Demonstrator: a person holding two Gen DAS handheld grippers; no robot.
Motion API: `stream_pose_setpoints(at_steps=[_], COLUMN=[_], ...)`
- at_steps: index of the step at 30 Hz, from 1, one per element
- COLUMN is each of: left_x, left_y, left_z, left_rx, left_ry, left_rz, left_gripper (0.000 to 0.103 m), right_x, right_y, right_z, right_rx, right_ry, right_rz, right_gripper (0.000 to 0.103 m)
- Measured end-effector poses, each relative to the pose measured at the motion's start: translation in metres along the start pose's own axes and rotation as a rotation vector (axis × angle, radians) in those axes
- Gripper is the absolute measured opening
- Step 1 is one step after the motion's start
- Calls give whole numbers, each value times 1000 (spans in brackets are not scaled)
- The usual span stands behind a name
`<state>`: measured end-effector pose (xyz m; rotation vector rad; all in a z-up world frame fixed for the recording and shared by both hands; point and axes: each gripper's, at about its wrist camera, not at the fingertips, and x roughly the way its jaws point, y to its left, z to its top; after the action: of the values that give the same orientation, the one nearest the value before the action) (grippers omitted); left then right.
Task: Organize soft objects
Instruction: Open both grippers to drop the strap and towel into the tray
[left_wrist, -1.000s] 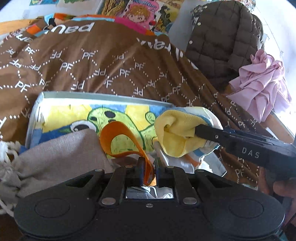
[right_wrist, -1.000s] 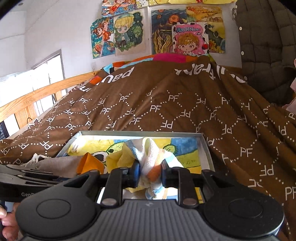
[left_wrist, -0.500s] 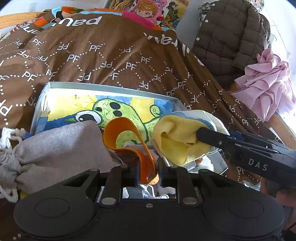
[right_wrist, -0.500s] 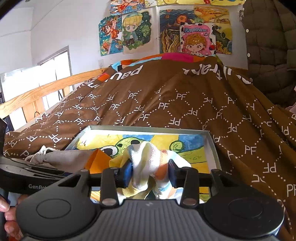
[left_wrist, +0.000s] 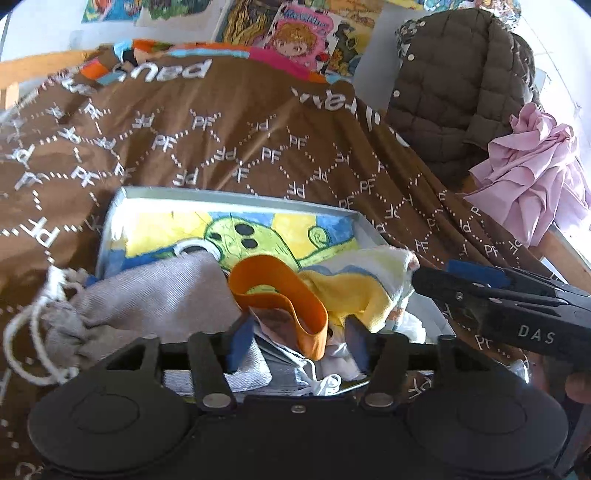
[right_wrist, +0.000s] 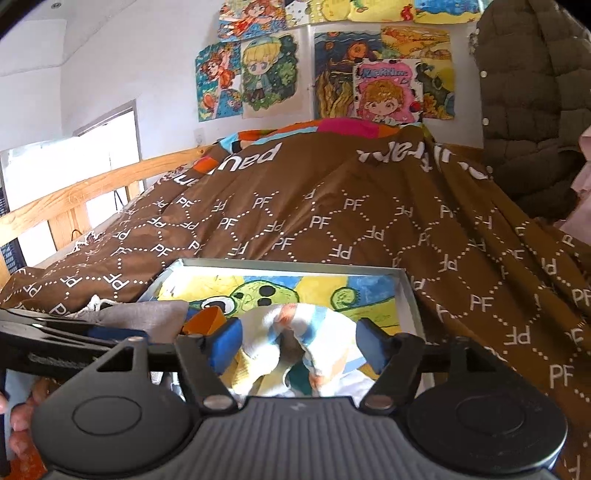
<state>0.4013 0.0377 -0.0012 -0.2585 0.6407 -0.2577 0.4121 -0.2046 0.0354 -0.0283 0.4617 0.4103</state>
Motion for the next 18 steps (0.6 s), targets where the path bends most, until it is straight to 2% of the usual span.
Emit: stream_pose_setpoints(at_steps=[2, 8, 14, 18], left_x=[-8, -30, -52, -70], left_y=[0, -1, -4, -7], left_z=[-1, -2, -9, -16], left_rx=[5, -9, -18, -35], left_ry=[-25, -74, -95, -127], left_rz=[9, 22, 32, 40], left_gripper=[71, 86, 95, 98], right_x=[-7, -31, -58, -78], right_y=[-2, -2, 2, 5], right_z=[-1, -6, -12, -20], right_rx=[18, 55, 77, 92], right_ry=[-7, -28, -59, -82], right_rz=[-6, -9, -19, -34], right_gripper=[80, 90, 99, 102])
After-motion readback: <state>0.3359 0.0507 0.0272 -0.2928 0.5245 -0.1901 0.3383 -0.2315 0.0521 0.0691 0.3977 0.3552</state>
